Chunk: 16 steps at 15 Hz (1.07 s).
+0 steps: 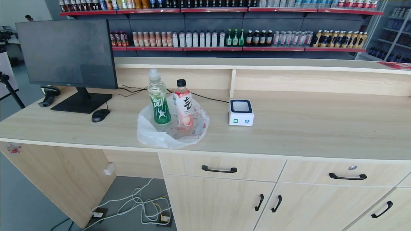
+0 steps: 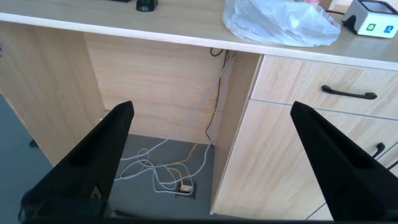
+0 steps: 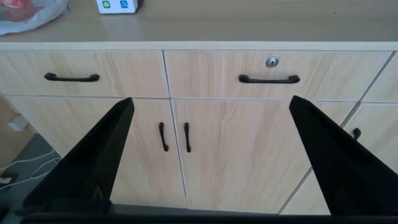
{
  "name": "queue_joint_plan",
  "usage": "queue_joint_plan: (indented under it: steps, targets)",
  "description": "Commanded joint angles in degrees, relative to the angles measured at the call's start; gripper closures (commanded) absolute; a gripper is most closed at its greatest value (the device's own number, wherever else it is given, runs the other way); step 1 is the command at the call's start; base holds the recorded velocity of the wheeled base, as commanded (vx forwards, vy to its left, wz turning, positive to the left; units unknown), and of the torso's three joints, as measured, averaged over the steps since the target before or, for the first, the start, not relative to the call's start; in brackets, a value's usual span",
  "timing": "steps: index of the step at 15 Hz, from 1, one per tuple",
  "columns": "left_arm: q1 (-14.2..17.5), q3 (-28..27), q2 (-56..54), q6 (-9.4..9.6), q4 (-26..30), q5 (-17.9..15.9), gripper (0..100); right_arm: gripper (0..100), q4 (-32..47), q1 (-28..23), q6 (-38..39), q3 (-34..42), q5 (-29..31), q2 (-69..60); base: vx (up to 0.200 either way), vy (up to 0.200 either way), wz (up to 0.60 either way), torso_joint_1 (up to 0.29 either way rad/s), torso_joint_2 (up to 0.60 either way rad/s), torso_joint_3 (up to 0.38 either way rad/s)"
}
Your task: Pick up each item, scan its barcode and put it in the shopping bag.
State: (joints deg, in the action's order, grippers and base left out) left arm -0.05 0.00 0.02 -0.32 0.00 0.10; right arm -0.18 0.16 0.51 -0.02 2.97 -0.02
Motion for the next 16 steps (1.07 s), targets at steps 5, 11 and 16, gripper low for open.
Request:
queue_joint_plan:
  steps: [5,11,16]
  targets:
    - [0.05,0.00,-0.02,-0.03,0.00,-0.01,0,0,-0.08,0.02,0.54,0.02,0.01,0.02,0.000,-0.040,-0.24,-0.001,0.00,0.001]
    - [0.05,0.00,-0.02,-0.03,0.00,-0.01,0,0,-0.08,0.02,0.28,0.02,0.01,0.02,-0.100,0.000,0.00,0.000,0.00,0.000]
    - [0.05,0.00,-0.02,-0.03,0.00,-0.01,0,0,-0.08,0.02,0.63,0.02,0.01,0.02,0.000,0.000,0.00,0.000,0.00,0.000]
